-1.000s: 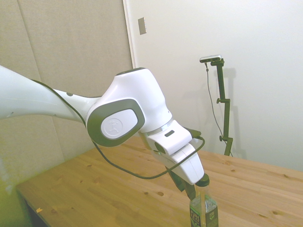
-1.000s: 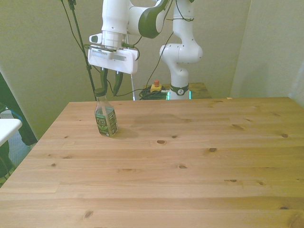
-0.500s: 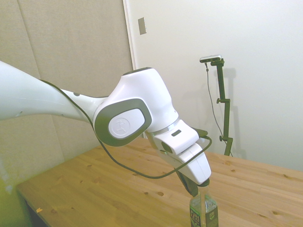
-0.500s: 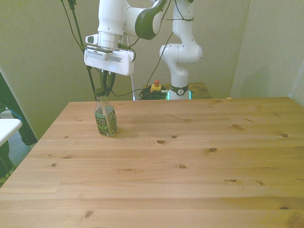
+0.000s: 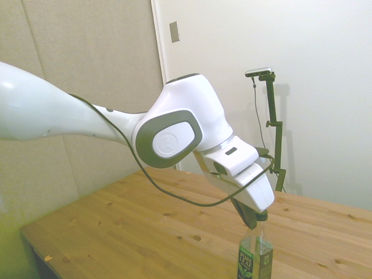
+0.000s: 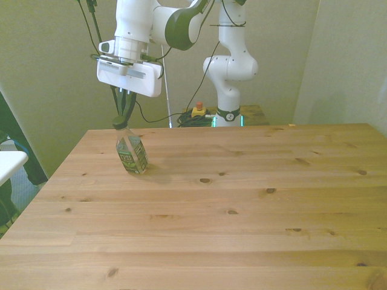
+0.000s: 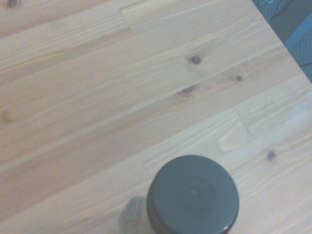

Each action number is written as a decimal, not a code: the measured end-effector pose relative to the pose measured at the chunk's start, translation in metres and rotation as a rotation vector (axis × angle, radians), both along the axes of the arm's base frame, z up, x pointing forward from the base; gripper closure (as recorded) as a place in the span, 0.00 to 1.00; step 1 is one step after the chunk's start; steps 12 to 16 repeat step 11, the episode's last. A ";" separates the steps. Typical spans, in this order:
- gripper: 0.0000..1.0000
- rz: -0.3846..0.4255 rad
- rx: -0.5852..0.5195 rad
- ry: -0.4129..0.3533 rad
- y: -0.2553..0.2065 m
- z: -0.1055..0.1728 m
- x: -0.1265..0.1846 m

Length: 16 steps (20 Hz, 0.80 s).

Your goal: Knock down the bottle

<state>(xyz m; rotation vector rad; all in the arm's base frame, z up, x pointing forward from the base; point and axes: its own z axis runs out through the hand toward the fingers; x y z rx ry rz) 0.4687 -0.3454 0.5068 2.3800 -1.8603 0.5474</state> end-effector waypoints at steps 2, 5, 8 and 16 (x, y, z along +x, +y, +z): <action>1.00 -0.013 0.006 -0.001 -0.003 -0.005 0.016; 1.00 -0.028 0.010 0.004 -0.007 -0.013 0.042; 1.00 -0.048 0.007 0.003 -0.013 -0.018 0.064; 1.00 -0.062 0.028 -0.007 -0.019 -0.022 0.078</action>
